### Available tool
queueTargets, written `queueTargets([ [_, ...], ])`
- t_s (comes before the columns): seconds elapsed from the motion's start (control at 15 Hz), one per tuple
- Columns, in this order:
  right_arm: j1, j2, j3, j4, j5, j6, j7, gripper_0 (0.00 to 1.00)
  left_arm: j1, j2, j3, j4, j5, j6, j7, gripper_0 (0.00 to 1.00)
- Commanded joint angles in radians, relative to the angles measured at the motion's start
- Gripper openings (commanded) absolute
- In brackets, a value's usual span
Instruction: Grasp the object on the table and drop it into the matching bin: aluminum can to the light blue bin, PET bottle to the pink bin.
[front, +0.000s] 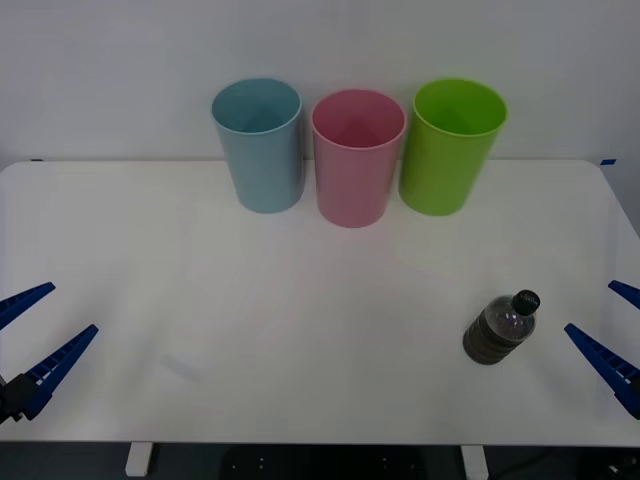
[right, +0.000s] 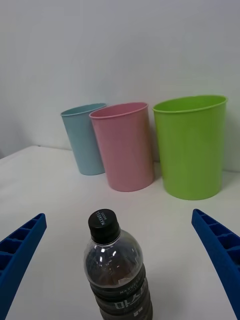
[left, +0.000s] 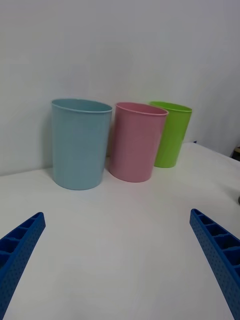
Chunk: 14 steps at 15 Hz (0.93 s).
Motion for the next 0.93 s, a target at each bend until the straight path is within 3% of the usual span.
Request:
queueTargets([
  [0.07,-0.001,0.016,0.001,0.0,-0.003,-0.001,0.0,1.0,0.0,0.0,0.0,0.0,0.0,0.0,0.0,1.0],
  [0.93,0.107,-0.016,0.028,-0.043,-0.018,0.021,0.06,1.0,0.0,0.0,0.0,0.0,0.0,0.0,0.0,1.0],
])
